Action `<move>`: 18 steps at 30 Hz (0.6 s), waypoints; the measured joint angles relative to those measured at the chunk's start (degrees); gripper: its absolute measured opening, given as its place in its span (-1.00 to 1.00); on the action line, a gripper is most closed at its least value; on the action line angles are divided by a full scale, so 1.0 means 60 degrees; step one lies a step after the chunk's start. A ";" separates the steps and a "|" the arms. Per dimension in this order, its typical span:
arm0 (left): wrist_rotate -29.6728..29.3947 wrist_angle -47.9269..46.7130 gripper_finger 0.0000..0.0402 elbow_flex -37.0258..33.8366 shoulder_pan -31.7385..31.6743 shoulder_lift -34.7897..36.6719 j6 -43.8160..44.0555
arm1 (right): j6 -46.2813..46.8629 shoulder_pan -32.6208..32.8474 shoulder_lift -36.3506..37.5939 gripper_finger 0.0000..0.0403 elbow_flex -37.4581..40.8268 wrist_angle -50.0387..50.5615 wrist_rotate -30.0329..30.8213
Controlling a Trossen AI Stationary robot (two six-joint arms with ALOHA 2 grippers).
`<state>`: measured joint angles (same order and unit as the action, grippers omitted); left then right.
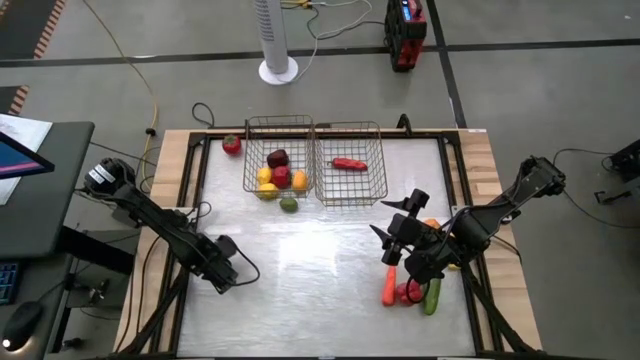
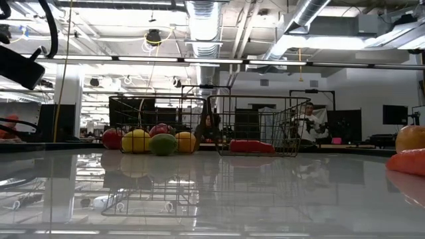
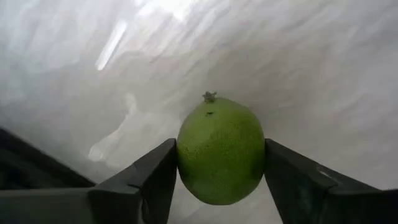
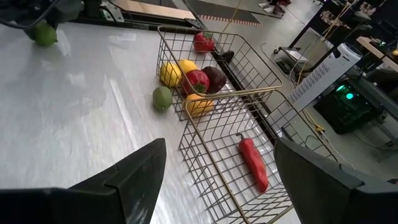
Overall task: Sort produce into baskets
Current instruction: Put the bottom lime into the left wire basket
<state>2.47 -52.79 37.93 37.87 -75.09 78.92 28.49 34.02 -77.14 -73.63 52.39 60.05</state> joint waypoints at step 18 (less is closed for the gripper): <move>-0.2120 0.0233 -0.16 0.1368 -0.1585 0.0000 -0.2727 | -0.0076 -0.0007 0.0000 0.61 0.0000 -0.0129 0.0007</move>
<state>-10.25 -51.39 46.14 28.36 -75.09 62.56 28.03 33.98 -77.14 -73.63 51.62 60.10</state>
